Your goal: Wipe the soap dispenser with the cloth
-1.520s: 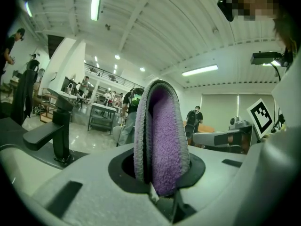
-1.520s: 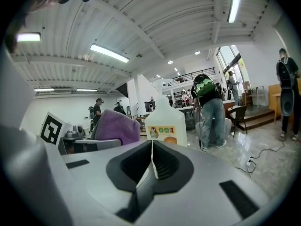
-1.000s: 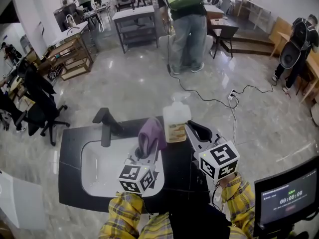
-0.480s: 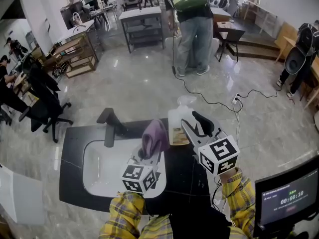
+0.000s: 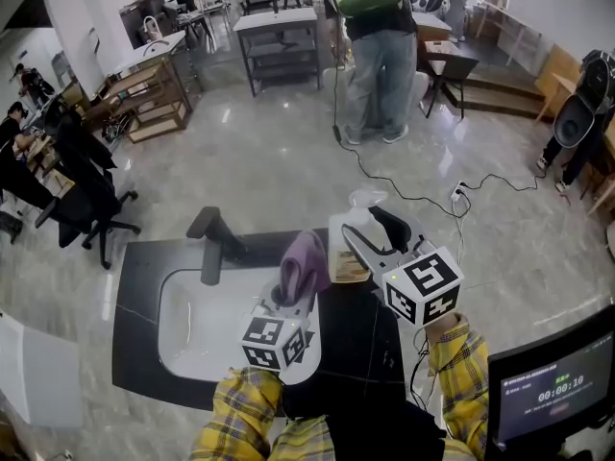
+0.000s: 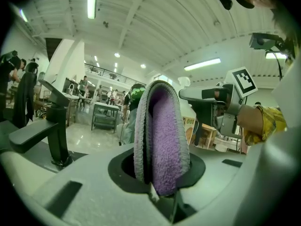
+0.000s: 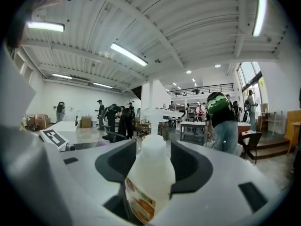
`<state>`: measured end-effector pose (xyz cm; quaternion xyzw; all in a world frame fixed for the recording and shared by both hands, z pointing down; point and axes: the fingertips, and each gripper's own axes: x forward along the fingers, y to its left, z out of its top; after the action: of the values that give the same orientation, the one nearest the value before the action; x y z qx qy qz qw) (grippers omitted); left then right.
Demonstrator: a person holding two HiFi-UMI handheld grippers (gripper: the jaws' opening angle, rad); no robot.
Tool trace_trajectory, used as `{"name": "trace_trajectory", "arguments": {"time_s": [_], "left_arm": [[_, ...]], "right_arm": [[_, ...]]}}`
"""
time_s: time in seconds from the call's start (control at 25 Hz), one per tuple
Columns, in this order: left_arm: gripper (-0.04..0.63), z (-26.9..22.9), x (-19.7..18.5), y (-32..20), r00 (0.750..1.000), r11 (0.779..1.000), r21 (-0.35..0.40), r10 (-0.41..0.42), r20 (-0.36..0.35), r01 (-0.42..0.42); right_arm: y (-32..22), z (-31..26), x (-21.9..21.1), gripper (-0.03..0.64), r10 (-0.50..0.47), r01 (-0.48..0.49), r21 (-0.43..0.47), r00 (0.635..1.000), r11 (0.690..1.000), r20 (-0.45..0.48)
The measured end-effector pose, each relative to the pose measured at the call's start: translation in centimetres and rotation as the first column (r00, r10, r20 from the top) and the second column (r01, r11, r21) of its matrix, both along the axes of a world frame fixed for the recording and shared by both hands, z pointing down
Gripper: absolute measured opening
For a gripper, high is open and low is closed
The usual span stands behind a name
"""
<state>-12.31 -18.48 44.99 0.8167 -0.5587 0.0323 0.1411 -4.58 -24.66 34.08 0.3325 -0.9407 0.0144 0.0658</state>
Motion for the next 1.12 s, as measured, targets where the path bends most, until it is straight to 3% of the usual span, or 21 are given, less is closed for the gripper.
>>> {"name": "trace_trajectory", "arguments": {"time_s": [0.16,0.28,0.48,0.68,1.12], "left_arm": [[0.072,-0.5,-0.4,-0.8,0.998,0.999,0.04,-0.007,0.055,0.005],[0.072,-1.1,0.2,-1.2,0.996,0.997,0.064,0.039,0.078,-0.045],[0.072,-0.6,1.0,-1.3,0.979,0.992,0.057,0.102,0.176,-0.114],[0.072,1.0,1.9,-1.4,0.975,0.987,0.005,0.159,0.152,-0.162],[0.072,6.9,1.8,-2.0,0.987,0.986,-0.105,0.138,0.085,-0.129]], "right_arm": [[-0.4,0.1,-0.2,0.192,0.004,-0.004,-0.008,1.0,1.0,0.017],[-0.6,0.3,-0.4,0.173,0.0,0.001,-0.028,0.999,1.0,0.034],[-0.2,0.7,-0.4,0.172,-0.007,0.008,-0.03,0.999,1.0,0.038],[-0.2,0.6,-0.3,0.172,-0.01,0.012,-0.031,0.999,0.999,0.042],[-0.3,0.7,-0.5,0.169,-0.018,0.02,-0.028,0.999,0.999,0.042]]}}
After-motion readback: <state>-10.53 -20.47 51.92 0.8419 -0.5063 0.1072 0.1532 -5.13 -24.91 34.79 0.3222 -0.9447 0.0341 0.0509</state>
